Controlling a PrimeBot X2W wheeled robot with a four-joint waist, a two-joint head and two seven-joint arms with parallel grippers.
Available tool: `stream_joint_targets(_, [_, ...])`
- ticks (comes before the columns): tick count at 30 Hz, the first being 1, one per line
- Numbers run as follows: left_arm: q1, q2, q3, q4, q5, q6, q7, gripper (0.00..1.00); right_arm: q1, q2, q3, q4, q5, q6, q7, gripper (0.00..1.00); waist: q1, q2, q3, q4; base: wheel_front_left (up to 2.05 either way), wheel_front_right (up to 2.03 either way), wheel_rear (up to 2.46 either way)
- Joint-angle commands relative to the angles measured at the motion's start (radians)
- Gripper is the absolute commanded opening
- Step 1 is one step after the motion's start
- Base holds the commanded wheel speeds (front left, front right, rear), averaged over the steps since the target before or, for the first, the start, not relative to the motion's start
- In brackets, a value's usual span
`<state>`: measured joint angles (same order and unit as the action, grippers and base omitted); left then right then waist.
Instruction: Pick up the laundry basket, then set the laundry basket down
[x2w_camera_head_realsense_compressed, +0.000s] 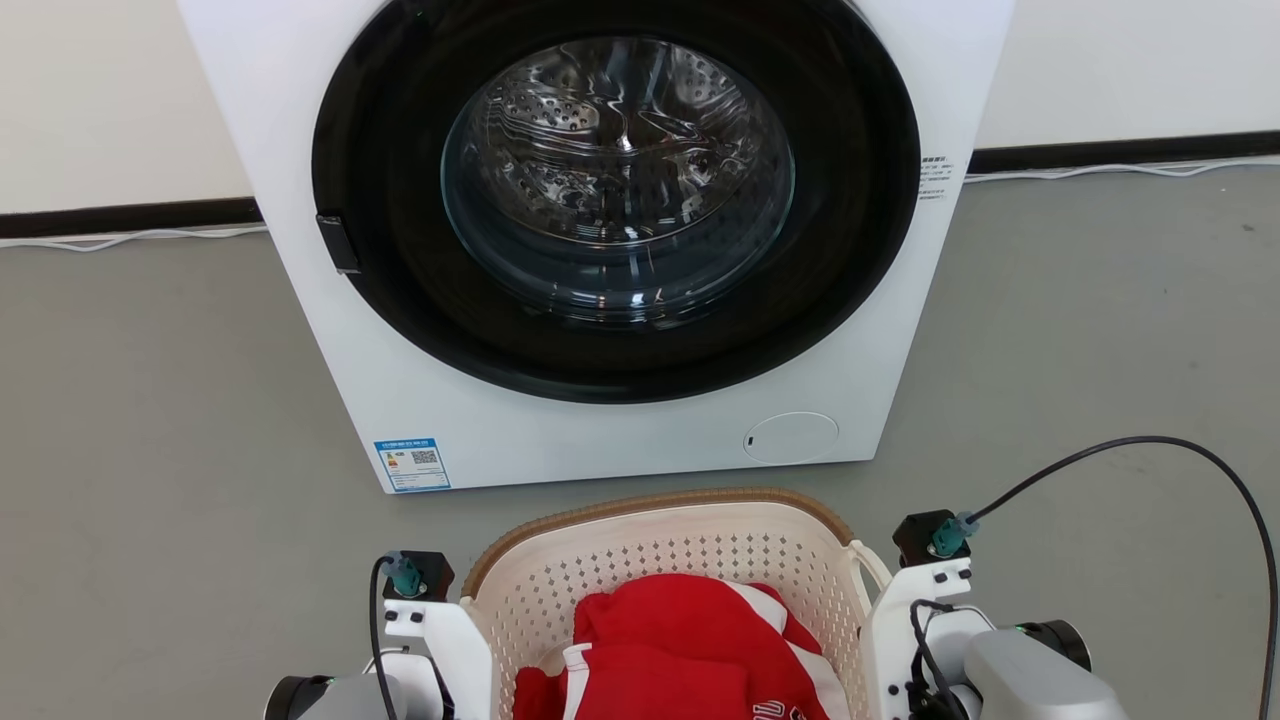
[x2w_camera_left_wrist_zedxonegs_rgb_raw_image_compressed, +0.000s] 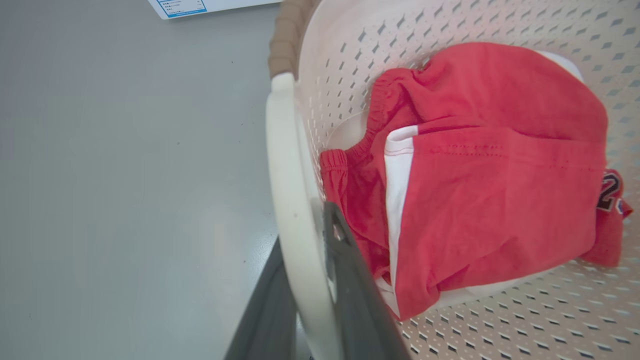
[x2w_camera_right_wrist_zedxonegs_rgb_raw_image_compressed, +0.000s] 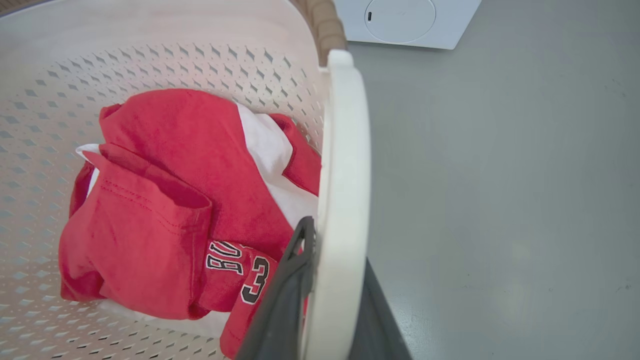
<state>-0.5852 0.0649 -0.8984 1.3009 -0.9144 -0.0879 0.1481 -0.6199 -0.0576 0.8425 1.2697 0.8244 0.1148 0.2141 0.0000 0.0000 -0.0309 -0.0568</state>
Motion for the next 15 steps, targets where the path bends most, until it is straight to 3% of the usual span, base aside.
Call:
stream_joint_targets(1, [-0.042,0.026,0.012,-0.01,0.003,-0.001,-0.013,0.0,-0.033,0.007,0.02,-0.02,0.005,0.016,-0.022,0.0,0.0,0.0,0.005,0.0,0.0,0.0,0.0])
stream_joint_targets(10, [-0.067,0.03,0.005,-0.01,0.009,0.009,-0.033,0.0,-0.04,0.007,0.038,-0.025,0.015,0.016,-0.066,0.0,0.0,0.0,0.048,-0.001,0.0,0.0,0.0])
stream_joint_targets(15, [-0.11,0.036,-0.006,-0.01,0.028,0.037,-0.078,0.0,-0.047,0.005,0.054,-0.066,0.026,0.016,-0.12,0.0,0.0,0.0,0.121,0.001,0.0,0.0,0.0])
